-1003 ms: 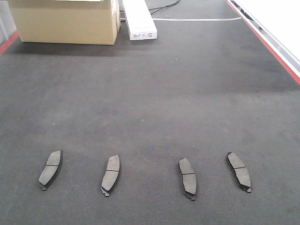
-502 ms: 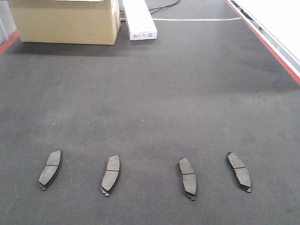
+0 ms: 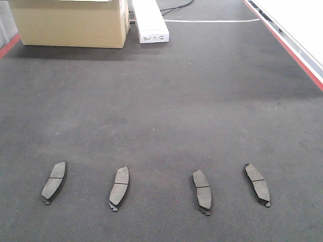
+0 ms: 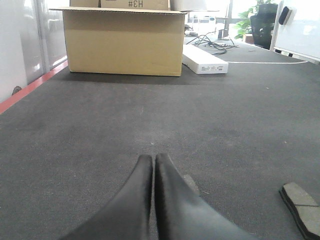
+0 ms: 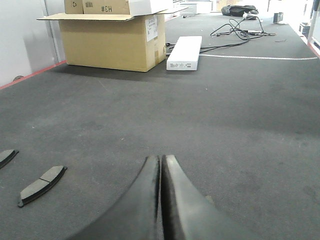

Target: Move and align brake pads A on conveyor

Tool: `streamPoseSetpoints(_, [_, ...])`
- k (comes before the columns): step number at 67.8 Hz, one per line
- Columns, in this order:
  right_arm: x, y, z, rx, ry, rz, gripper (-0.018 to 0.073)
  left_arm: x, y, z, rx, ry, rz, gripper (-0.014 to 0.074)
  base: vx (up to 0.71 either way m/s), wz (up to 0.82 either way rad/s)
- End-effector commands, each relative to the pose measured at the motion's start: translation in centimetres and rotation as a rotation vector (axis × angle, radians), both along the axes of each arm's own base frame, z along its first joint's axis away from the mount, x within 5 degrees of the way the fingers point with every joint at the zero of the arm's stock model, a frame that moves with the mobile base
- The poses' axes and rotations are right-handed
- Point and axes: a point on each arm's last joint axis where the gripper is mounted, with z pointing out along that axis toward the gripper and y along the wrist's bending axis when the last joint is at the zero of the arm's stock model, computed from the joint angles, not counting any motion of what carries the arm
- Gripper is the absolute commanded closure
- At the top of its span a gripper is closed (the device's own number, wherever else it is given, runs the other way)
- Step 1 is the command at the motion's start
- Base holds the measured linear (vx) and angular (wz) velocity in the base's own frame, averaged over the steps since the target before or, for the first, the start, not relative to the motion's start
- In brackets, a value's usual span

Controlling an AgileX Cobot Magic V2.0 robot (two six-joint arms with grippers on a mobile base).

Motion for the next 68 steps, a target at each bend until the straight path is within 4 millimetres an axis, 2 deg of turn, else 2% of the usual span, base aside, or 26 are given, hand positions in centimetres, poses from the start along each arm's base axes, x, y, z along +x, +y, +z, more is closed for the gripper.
streamPoseSetpoints(1, [0.0, 0.0, 1.4, 0.006, -0.084, 0.004, 0.0571, 0.0, -0.1, 0.1, -0.019, -0.067, -0.007, 0.0602, 0.00, 0.00])
streamPoseSetpoints(18, [0.6, -0.5, 1.6, 0.022, -0.150, -0.271, 0.0571, 0.0, -0.1, 0.1, -0.019, -0.067, -0.007, 0.0602, 0.00, 0.00])
streamPoseSetpoints(25, [1.5, -0.7, 0.1, 0.008, -0.205, -0.379, 0.0571, 0.0, -0.1, 0.1, -0.019, -0.067, -0.007, 0.0602, 0.00, 0.00])
streamPoseSetpoints(30, [2.2, -0.9, -1.8, 0.003, -0.230, -0.429, 0.0571, 0.0, -0.1, 0.1, -0.019, -0.067, -0.007, 0.0602, 0.00, 0.00])
streamPoseSetpoints(38, [3.0, -0.8, -5.3, 0.023, -0.227, -0.415, 0.0571, 0.0, -0.1, 0.1, -0.019, -0.067, -0.007, 0.0602, 0.00, 0.00])
streamPoseSetpoints(50, [2.6, -0.7, -9.4, 0.024, -0.204, -0.411, 0.0571, 0.0, -0.1, 0.1, -0.019, -0.067, -0.007, 0.0602, 0.00, 0.00])
streamPoseSetpoints(68, [2.3, -0.3, -10.0, -0.010, -0.163, -0.329, 0.0571, 0.0, -0.1, 0.1, -0.019, -0.066, -0.007, 0.0602, 0.00, 0.00])
